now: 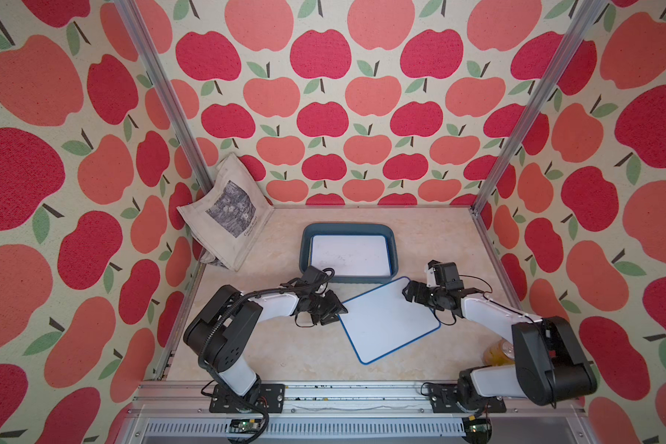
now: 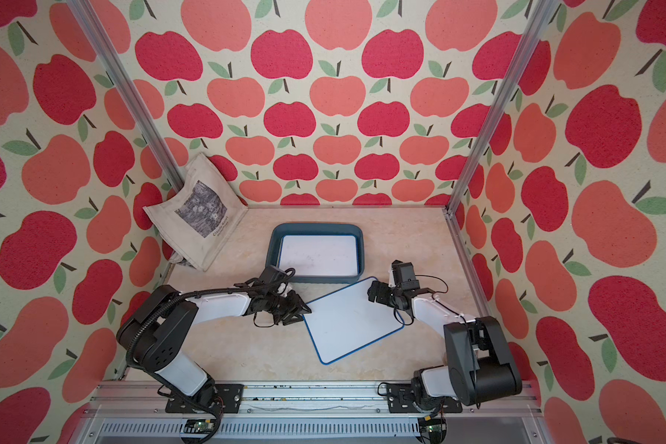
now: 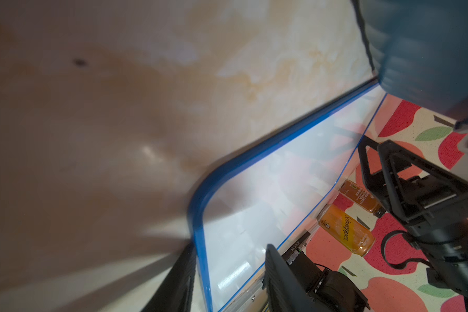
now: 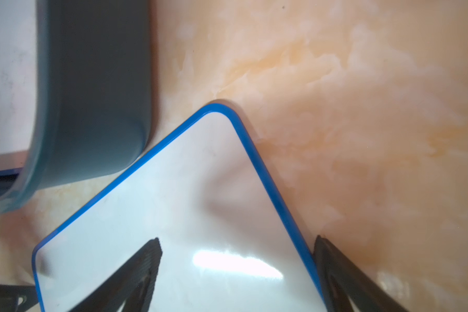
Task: Put the whiteboard into the storage box
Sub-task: Move the whiteboard to the center of the board.
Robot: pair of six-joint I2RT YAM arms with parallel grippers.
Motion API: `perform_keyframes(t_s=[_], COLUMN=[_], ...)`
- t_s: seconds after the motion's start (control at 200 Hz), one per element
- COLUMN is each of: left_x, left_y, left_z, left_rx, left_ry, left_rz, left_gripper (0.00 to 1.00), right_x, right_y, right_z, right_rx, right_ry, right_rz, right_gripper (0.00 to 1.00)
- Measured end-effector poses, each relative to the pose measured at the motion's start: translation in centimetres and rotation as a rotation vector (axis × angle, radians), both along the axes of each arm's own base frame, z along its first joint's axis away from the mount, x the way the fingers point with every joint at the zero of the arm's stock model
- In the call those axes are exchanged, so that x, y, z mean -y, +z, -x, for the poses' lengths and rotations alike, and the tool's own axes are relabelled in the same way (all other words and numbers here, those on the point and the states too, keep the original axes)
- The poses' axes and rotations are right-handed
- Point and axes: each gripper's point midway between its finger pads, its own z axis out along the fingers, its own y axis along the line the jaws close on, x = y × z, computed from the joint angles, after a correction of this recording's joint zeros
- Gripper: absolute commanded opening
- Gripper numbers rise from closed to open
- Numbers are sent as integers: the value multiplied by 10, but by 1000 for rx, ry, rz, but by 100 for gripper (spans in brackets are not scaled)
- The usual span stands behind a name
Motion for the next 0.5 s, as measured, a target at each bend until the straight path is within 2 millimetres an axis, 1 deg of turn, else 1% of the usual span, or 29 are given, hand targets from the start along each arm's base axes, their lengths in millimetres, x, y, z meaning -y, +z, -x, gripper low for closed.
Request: perform_keyframes(t_s=[0.125,0.23,0.365,0.495], left_x=[-17,-25,-34,-45], left_y=[0,-1,-1,-1], left_z=[-7,-12,-17,-24], left_rx=[19,34,52,78], left_ry=[32,46,59,78], left_rz=[-45,-73,-108,-152], left_gripper=[45,45,45,46], right_x=[-15,-24,-34,-47], right_y=[-1,-2,-3,-8], right_z=[14,25,31,35], right_rx=[1,10,35,47], right_ry=[20,23,10,16], right_rz=[12,31,53,79], right_gripper=[92,92,92,92])
